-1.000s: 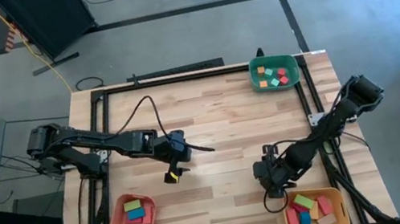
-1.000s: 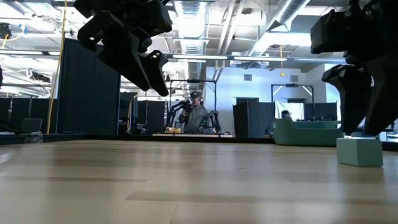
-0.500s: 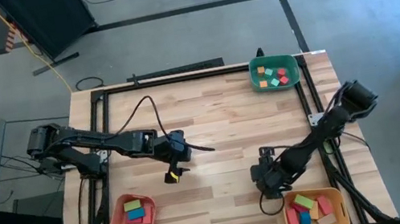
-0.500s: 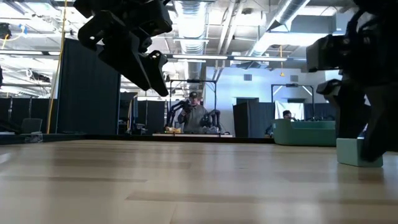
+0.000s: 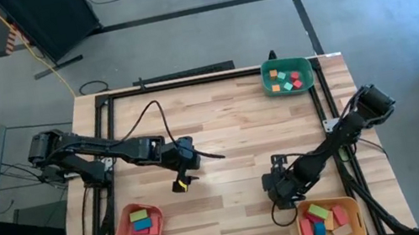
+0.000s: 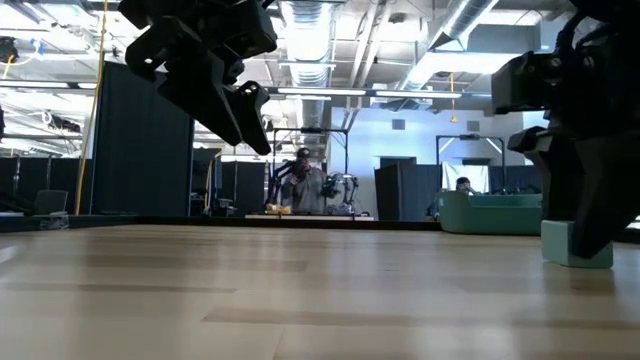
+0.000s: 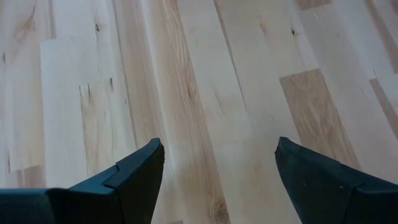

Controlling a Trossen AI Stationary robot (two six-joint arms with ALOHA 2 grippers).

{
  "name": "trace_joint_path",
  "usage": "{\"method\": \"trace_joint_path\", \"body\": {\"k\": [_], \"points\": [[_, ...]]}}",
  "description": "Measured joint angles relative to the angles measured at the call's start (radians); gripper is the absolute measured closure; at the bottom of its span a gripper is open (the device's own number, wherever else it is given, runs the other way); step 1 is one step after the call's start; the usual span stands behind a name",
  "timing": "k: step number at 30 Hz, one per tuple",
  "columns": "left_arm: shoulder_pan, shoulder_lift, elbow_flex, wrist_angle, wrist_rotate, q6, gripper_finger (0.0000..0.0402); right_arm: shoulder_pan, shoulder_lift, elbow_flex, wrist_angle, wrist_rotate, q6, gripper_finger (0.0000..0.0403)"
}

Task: Sort blocks by size
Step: Put the small blue square block into the blue bin

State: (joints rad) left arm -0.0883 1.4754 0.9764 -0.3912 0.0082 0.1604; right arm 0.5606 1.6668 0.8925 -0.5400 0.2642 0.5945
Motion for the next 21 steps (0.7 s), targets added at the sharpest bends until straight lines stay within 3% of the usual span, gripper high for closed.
{"method": "trace_joint_path", "body": {"k": [8,21], "points": [[0.000,0.000,0.000,0.000,0.000,0.000,0.0109,-0.016,-0.001,0.000,-0.019,0.003,0.001,0.0238],[0.000,0.000,0.000,0.000,0.000,0.000,0.0109,-0.141,-0.079,-0.001,-0.170,0.031,-0.054,0.0239]]}}
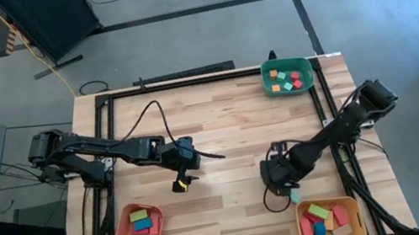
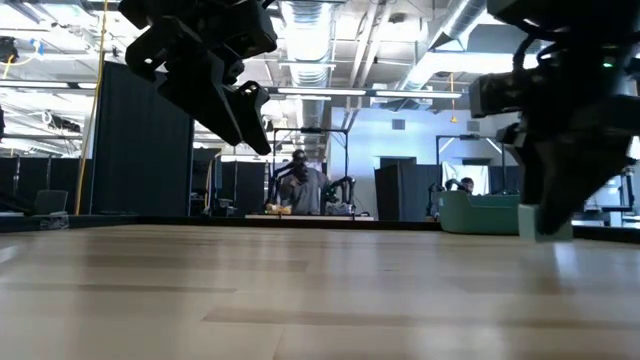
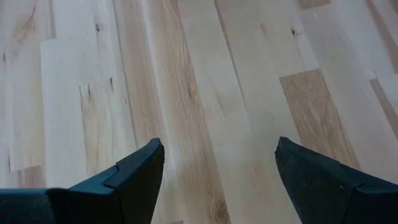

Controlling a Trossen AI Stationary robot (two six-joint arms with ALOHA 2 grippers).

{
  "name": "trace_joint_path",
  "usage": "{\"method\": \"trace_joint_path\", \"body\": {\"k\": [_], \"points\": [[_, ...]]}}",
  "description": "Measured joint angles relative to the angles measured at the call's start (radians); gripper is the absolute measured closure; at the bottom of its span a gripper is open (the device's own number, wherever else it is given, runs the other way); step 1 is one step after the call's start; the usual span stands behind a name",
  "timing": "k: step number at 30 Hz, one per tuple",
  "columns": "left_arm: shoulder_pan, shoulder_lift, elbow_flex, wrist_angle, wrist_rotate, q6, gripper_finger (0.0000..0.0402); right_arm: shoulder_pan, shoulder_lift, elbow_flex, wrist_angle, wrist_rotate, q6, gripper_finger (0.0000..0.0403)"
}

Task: Sort blocks by size
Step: Put the small blue square block into the blue bin

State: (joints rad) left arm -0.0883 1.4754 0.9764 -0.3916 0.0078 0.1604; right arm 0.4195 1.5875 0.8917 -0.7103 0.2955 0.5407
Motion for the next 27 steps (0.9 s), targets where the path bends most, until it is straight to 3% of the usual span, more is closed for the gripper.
{"method": "trace_joint_path", "body": {"k": [9,16,19,27], "points": [[0.000,0.000,0.000,0.000,0.000,0.000,0.0109,-0.149,-0.191,0.000,-0.205,0.211,-0.016,0.0240],[0.000,0.000,0.000,0.000,0.000,0.000,0.0109,-0.361,-0.351,0.000,-0.317,0.404,-0.042,0.0240],[0.000,0.000,0.000,0.000,0.000,0.022,0.0109,-0.491,-0.406,0.000,-0.307,0.420,-0.105,0.0239],[0.001,0.000,0.000,0.000,-0.001,0.344,0.0109,-0.837,-0.476,0.000,-0.200,0.402,-0.306,0.0239]]}}
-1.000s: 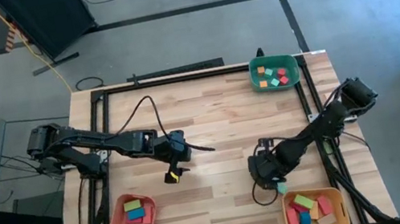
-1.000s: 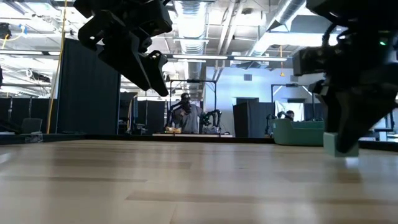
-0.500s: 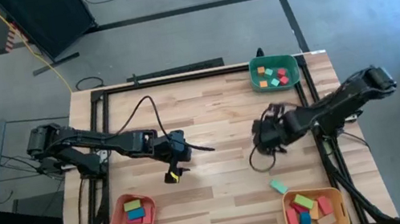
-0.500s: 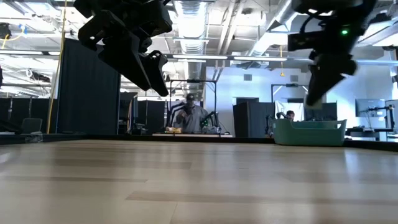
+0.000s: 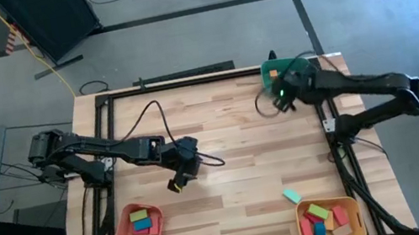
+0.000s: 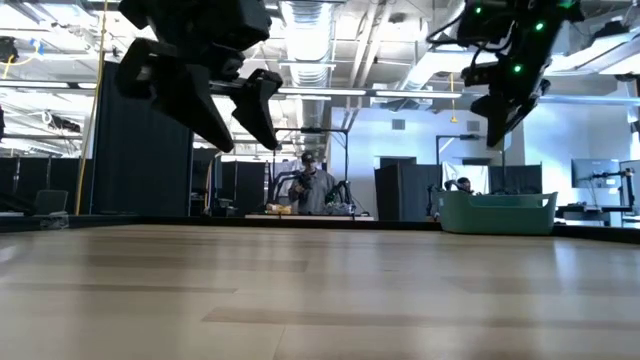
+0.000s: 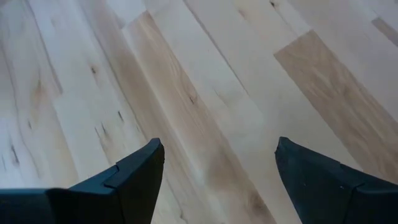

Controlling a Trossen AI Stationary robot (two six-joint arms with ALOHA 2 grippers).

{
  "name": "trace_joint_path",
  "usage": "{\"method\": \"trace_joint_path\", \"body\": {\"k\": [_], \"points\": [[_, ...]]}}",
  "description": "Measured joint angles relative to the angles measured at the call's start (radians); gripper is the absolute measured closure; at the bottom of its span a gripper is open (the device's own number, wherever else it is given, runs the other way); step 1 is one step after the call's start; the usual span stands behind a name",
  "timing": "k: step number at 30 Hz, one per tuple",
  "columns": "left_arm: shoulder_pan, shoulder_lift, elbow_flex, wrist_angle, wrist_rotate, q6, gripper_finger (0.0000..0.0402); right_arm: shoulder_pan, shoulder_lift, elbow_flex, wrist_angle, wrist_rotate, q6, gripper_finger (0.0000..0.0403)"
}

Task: Sort blocks by size
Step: Put the small blue square block into the blue bin

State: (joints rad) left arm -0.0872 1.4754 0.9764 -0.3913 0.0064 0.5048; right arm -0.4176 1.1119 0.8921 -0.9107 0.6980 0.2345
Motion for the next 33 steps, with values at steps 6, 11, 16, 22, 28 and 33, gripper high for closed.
{"method": "trace_joint_path", "body": {"k": [6,11,16,22,28,33], "points": [[0.000,0.000,0.000,0.000,0.000,0.022,0.0109,-0.222,0.012,0.000,0.103,-0.156,-0.137,0.0239],[0.000,0.000,0.000,0.001,0.000,0.016,0.0109,-0.371,0.061,0.000,0.146,-0.273,-0.158,0.0238],[-0.003,0.000,0.000,0.015,0.001,-0.128,0.0109,-0.473,0.160,0.000,0.175,-0.361,-0.172,0.0238],[-0.005,0.000,0.000,0.092,0.002,-0.287,0.0109,-0.509,0.281,0.000,0.243,-0.389,-0.190,0.0238],[-0.005,0.000,0.000,0.130,0.002,-0.289,0.0109,-0.510,0.365,0.000,0.283,-0.413,-0.194,0.0238],[-0.003,0.000,0.000,0.132,-0.001,-0.289,0.0109,-0.510,0.381,0.000,0.272,-0.413,-0.206,0.0233]]}}
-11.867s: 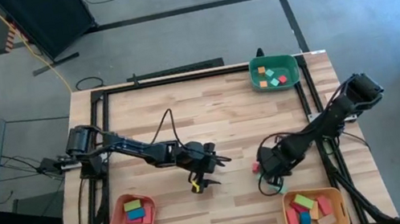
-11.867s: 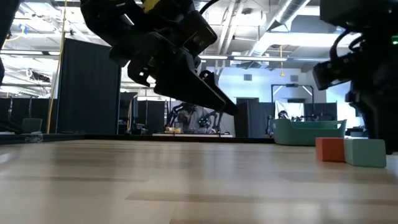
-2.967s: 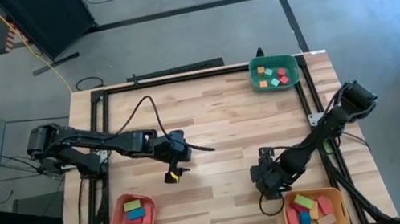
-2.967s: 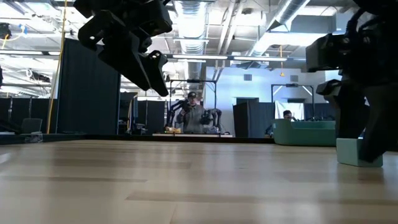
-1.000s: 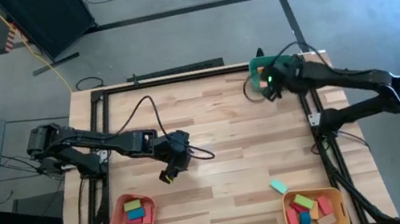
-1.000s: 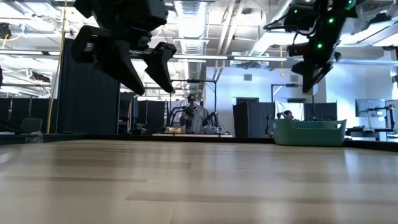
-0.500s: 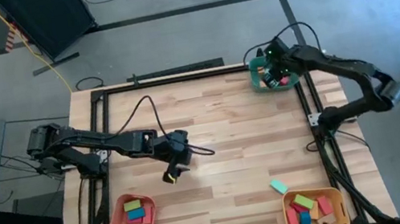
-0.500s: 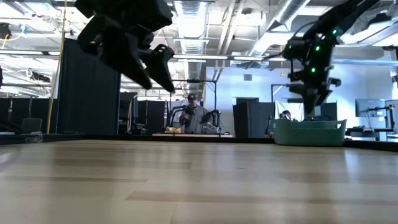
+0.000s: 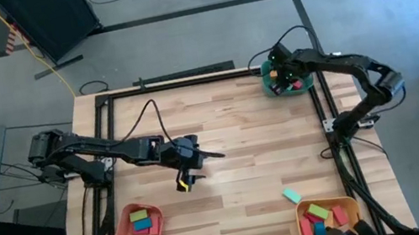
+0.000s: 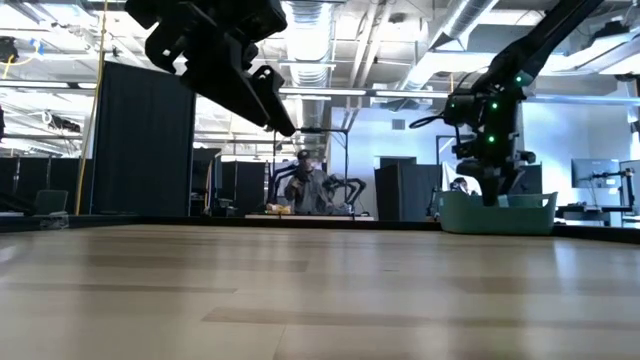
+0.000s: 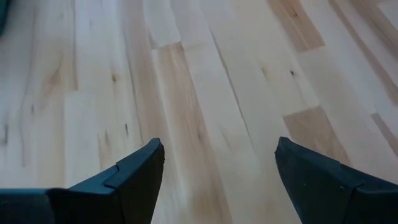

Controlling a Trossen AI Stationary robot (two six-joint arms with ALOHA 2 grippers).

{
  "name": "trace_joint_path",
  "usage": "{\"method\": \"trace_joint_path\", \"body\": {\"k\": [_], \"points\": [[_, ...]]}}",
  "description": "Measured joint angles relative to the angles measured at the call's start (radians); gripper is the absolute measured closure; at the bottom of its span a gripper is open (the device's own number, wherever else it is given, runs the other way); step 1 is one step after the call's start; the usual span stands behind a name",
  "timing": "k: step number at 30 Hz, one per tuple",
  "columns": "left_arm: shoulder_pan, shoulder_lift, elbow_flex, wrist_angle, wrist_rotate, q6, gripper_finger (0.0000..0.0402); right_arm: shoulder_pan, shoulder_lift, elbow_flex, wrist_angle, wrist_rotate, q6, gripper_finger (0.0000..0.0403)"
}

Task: Sort blocks by size
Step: Put the small blue square block into the blue bin, then put the medium blue rectangular block into the orange bin

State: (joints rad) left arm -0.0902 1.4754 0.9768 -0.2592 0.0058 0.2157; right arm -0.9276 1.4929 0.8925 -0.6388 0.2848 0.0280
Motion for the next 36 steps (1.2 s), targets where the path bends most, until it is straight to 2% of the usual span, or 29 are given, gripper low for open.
{"method": "trace_joint_path", "body": {"k": [14,23,30,36], "points": [[0.001,0.000,0.000,0.031,-0.030,-0.001,0.0109,0.000,0.000,0.000,-0.023,0.000,0.004,0.0221],[0.001,0.000,0.000,0.033,-0.030,-0.020,0.0109,0.000,-0.011,0.000,-0.026,0.000,0.017,0.0156],[0.001,0.000,0.000,0.031,-0.012,-0.025,0.0109,0.047,-0.149,0.000,-0.037,0.000,0.025,0.0138],[-0.011,0.005,0.000,0.035,-0.011,0.027,0.0109,0.165,-0.318,0.000,-0.120,0.000,0.107,0.0137]]}}
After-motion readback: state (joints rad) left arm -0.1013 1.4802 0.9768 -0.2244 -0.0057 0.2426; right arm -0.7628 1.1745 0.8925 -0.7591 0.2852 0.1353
